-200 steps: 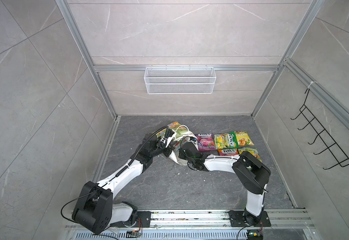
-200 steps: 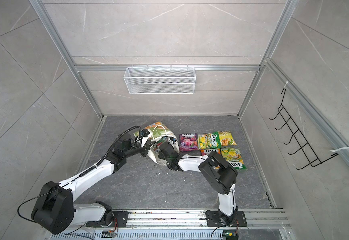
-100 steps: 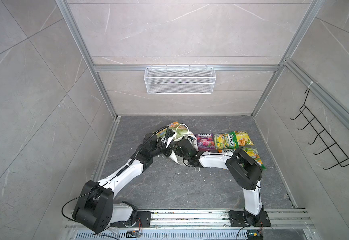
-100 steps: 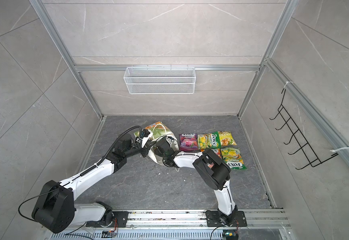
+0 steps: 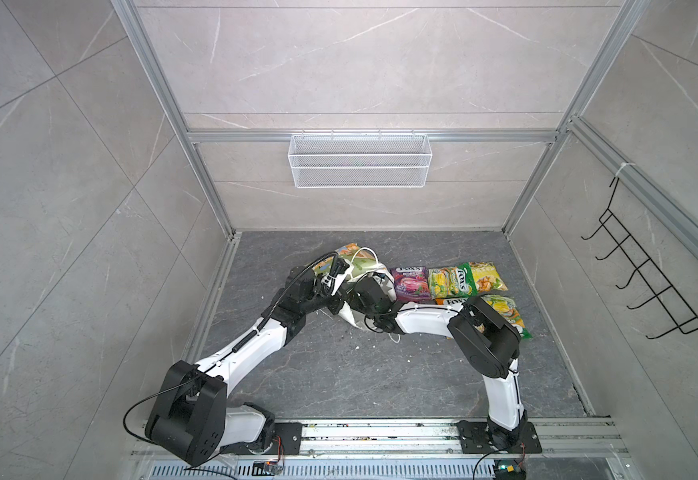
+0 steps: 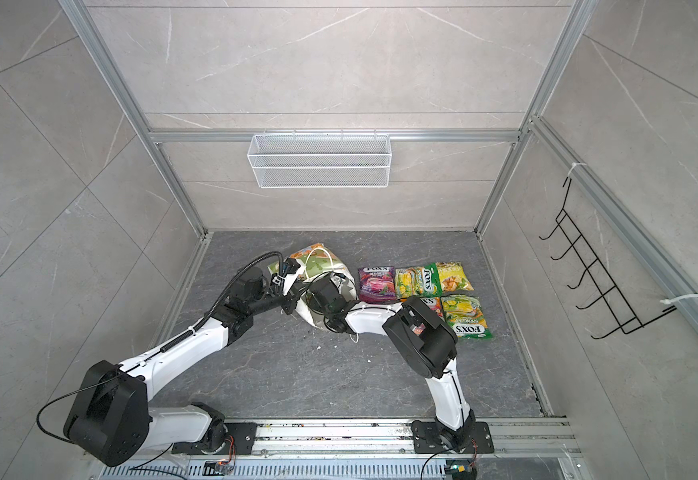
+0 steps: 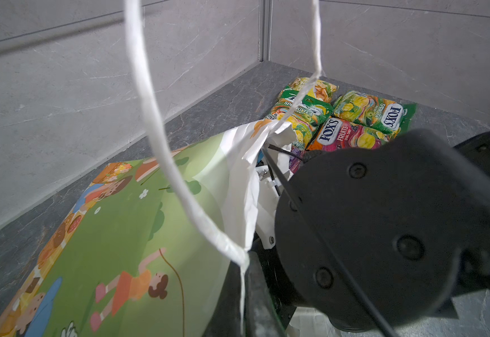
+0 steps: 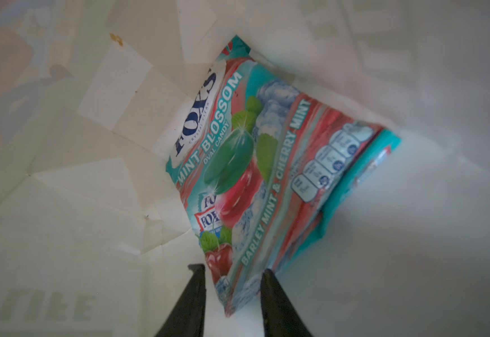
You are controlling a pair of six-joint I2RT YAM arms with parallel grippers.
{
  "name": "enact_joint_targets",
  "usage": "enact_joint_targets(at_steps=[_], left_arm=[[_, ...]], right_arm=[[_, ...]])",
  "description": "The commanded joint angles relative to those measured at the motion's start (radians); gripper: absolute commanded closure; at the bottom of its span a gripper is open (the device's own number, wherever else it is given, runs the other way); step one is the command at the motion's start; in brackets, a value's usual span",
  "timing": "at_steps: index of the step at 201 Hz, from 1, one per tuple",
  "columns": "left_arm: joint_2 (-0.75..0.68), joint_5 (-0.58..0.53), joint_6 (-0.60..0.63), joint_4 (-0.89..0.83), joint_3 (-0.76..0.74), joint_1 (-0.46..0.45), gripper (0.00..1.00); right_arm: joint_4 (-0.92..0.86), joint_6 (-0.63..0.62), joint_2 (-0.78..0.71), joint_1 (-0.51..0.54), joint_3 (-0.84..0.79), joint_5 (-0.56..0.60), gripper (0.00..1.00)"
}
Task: Take the snacks out of the paper bag
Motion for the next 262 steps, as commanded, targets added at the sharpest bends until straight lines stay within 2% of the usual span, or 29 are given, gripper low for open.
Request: enact_joint_targets(at_steps=[1,22,34,51,64,76,159,240,262], left_arm=[[-0.007,0.035,-0.031,0.044,0.043,-0.004,1.00],[-0.007,0.035,-0.034,0.044,0.042,-0.004,1.00],[-0.008,0.036,-0.036,0.044,0.041,-0.005,1.00],[-0.012,0.035,-0.037,0.044,0.039,-0.006,1.00],[-0.013,0.035,-0.039,0.044,0.038,-0.005,1.00],[-0.011,0.034,-0.039,0.043,0.037,-0.005,1.00],[-0.010,0.020,-0.031,0.039,0.032,-0.005,1.00],[-0.009,0.010,-0.030,0.052,0.023,-0.005,1.00],[-0.006,0.014,-0.030,0.050,0.029,-0.005,1.00]], right_arm=[[-0.039,0.007,0.042,-0.011,0.046,0.008,0.62],[-0.036,0.010,0.056,-0.010,0.060,0.014,0.61],[-0.025,0.017,0.055,-0.010,0.055,0.026,0.74],[-0.034,0.030,0.061,-0.012,0.065,0.037,0.82],[-0.032,0.053,0.067,-0.015,0.069,0.032,0.96],[-0.022,0.053,0.065,-0.015,0.066,0.027,0.98],[0.004,-0.002,-0.083,-0.015,-0.033,0.020,1.00],[-0.051,0.013,-0.209,-0.012,-0.152,-0.001,1.00],[-0.099,0.016,-0.184,-0.013,-0.115,-0.032,0.80]])
